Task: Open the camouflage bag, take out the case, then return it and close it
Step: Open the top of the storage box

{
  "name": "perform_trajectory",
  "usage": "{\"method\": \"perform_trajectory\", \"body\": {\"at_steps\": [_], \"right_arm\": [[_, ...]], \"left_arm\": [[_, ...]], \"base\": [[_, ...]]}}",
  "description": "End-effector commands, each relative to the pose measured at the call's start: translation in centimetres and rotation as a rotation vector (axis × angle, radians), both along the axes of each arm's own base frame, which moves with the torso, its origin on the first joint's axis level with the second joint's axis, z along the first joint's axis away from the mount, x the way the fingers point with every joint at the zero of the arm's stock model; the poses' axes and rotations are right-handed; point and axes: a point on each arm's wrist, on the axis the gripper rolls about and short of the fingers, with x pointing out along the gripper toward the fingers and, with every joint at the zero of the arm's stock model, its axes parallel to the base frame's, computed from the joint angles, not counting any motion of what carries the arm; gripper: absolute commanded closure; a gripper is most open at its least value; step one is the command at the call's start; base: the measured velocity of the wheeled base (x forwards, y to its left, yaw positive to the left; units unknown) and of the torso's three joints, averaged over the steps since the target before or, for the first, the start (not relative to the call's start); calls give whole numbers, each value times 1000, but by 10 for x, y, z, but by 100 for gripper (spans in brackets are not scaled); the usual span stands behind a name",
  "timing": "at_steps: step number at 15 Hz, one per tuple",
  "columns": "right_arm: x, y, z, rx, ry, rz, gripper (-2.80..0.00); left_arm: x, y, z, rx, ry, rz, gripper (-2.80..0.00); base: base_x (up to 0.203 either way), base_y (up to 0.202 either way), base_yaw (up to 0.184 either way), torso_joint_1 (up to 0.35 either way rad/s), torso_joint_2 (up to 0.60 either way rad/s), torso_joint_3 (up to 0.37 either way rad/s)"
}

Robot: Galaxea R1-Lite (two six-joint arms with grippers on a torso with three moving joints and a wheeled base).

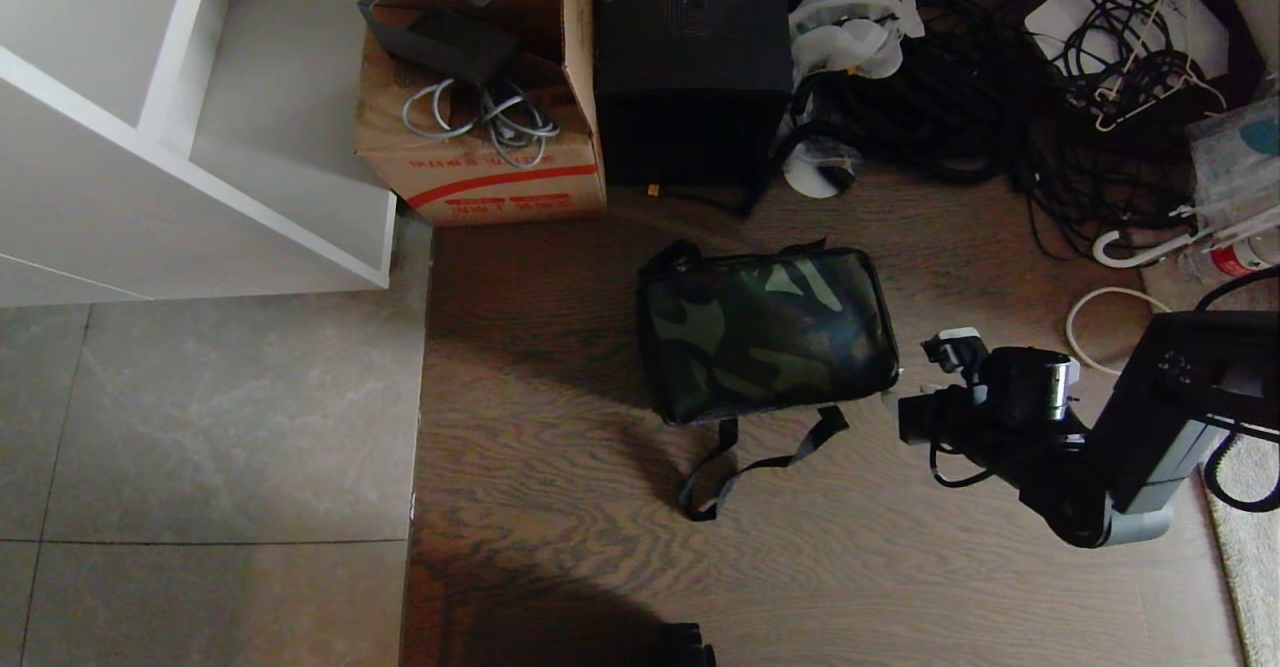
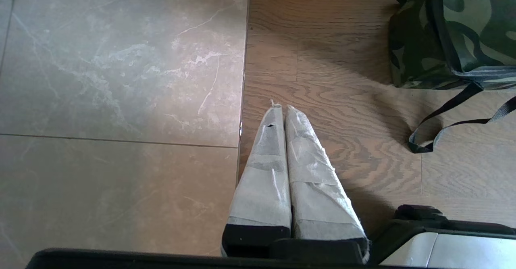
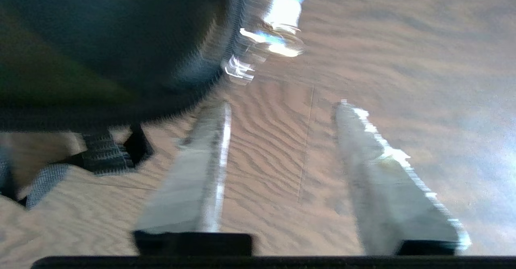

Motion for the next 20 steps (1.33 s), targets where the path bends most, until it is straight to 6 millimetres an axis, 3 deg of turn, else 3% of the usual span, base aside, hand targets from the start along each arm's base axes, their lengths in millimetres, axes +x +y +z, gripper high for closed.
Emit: {"method": "perform_trajectory", "body": {"at_steps": [1, 6, 9, 14, 17, 20], "right_arm": [[-12, -6, 5, 21, 23, 7, -280], [-20, -42, 14, 246, 109, -138, -280], [-12, -45, 11, 570, 185, -295, -280], [11, -49, 16, 937, 299, -635, -280], [29, -52, 18, 987, 305, -753, -280], [48, -49, 37, 1109, 314, -835, -280]], "left_arm": [[1, 0, -2, -1, 8, 1, 0], [1, 0, -2, -1, 7, 1, 0], [1, 0, -3, -1, 9, 1, 0], [1, 0, -3, -1, 9, 1, 0], [1, 0, -3, -1, 9, 1, 0], [1, 0, -3, -1, 9, 1, 0]], "base": [[0, 0, 0, 0, 0, 0], [0, 0, 0, 0, 0, 0], [0, 0, 0, 0, 0, 0], [0, 0, 0, 0, 0, 0], [0, 0, 0, 0, 0, 0], [0, 0, 0, 0, 0, 0]]}}
